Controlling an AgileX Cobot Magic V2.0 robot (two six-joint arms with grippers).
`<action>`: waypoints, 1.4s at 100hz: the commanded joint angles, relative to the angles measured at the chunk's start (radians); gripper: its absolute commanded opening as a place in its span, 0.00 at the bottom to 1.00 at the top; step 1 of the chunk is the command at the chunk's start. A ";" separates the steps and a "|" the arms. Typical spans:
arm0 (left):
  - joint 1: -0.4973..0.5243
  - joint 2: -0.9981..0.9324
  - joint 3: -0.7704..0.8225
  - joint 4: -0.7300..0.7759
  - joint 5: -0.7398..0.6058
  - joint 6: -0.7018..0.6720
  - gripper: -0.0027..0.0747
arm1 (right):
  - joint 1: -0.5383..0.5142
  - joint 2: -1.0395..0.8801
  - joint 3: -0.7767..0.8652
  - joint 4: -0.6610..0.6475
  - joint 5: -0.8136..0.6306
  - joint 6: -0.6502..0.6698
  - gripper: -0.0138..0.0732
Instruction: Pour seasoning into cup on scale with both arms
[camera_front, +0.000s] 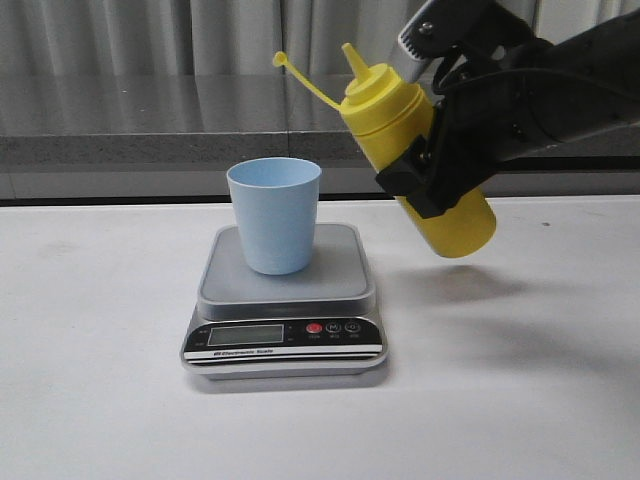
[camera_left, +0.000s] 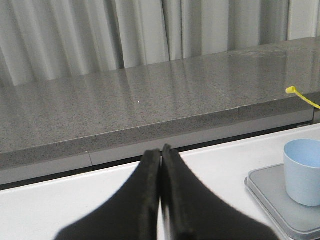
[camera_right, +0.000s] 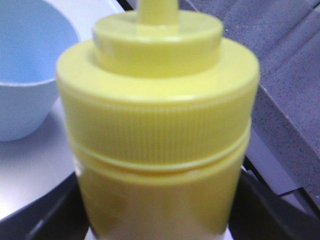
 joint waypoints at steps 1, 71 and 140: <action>0.002 0.005 -0.025 0.001 -0.082 -0.006 0.01 | 0.015 -0.050 -0.066 0.002 0.007 -0.067 0.37; 0.002 0.005 -0.025 0.001 -0.082 -0.006 0.01 | 0.058 -0.049 -0.223 -0.200 0.290 -0.263 0.37; 0.002 0.005 -0.025 0.001 -0.082 -0.006 0.01 | 0.119 -0.012 -0.352 -0.461 0.559 -0.262 0.37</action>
